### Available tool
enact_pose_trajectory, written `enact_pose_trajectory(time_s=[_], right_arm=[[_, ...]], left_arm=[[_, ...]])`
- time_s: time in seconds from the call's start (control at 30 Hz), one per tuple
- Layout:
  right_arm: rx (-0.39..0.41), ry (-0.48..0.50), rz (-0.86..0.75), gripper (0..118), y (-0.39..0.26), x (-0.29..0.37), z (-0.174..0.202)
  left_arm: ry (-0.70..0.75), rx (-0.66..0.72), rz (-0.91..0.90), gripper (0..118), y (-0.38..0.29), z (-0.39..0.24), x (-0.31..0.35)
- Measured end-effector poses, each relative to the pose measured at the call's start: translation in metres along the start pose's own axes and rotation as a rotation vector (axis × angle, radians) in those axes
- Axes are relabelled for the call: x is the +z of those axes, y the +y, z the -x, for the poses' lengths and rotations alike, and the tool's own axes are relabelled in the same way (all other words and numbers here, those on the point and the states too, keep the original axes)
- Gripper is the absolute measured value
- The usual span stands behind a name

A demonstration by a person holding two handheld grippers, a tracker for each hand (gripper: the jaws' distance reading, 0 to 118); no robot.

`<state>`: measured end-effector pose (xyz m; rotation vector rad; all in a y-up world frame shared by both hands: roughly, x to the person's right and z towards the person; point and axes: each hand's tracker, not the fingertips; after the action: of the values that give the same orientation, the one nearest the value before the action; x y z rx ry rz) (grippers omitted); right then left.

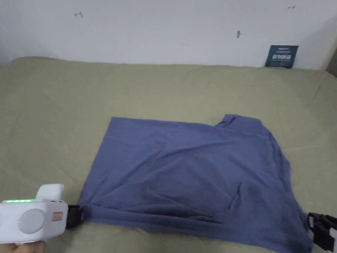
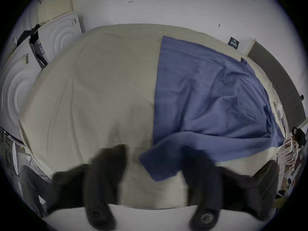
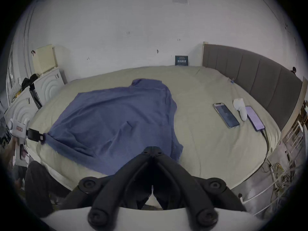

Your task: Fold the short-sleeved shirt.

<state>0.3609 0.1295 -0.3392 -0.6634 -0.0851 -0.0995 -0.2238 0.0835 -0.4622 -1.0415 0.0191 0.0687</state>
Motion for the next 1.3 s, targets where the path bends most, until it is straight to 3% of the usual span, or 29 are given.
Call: enact_pose_trajectory(time_s=[0.07,0.2,0.23,0.3,0.33,0.43,0.5,0.53,0.57,0.6,0.7,1.07,1.3], right_arm=[[0.005,-0.008,0.033,1,-0.007,-0.004,-0.004],[-0.037,0.047,0.123,4,-0.017,-0.011,-0.015],[-0.044,0.044,0.148,21,-0.018,-0.013,-0.017],[-0.038,0.096,0.238,100,-0.024,-0.024,-0.021],[-0.028,0.079,0.224,109,-0.025,-0.024,-0.020],[-0.012,0.054,0.224,109,-0.030,-0.035,-0.022],[-0.064,0.089,0.250,104,-0.033,-0.044,-0.025],[-0.090,0.108,0.267,81,-0.033,-0.046,-0.029],[-0.083,0.094,0.267,31,-0.032,-0.048,-0.032],[-0.038,0.030,0.252,4,-0.036,-0.045,-0.031],[-0.091,0.091,0.245,4,-0.040,-0.032,-0.040],[0.013,0.090,0.158,4,0.042,-0.029,-0.028],[0.072,0.087,0.163,4,0.124,-0.084,-0.019]], left_arm=[[-0.107,0.062,-0.003,1,-0.001,-0.003,0.004],[-0.034,0.000,-0.022,1,-0.005,-0.031,0.030],[-0.036,0.008,-0.022,1,-0.005,-0.032,0.033],[-0.073,0.049,0.001,1,0.001,-0.017,0.026],[-0.074,0.053,0.000,1,0.002,-0.016,0.028],[-0.072,0.042,-0.002,1,0.003,-0.012,0.024],[-0.068,0.035,0.001,1,0.007,-0.007,0.022],[-0.056,0.026,-0.003,1,0.005,-0.011,0.020],[-0.055,0.023,0.000,1,0.003,-0.012,0.019],[-0.050,0.018,0.001,1,0.004,-0.010,0.018],[-0.053,0.015,0.004,1,0.002,-0.010,0.020],[-0.086,-0.069,-0.057,1,0.057,-0.009,0.042],[-0.089,-0.102,-0.083,1,0.139,-0.022,0.019]])
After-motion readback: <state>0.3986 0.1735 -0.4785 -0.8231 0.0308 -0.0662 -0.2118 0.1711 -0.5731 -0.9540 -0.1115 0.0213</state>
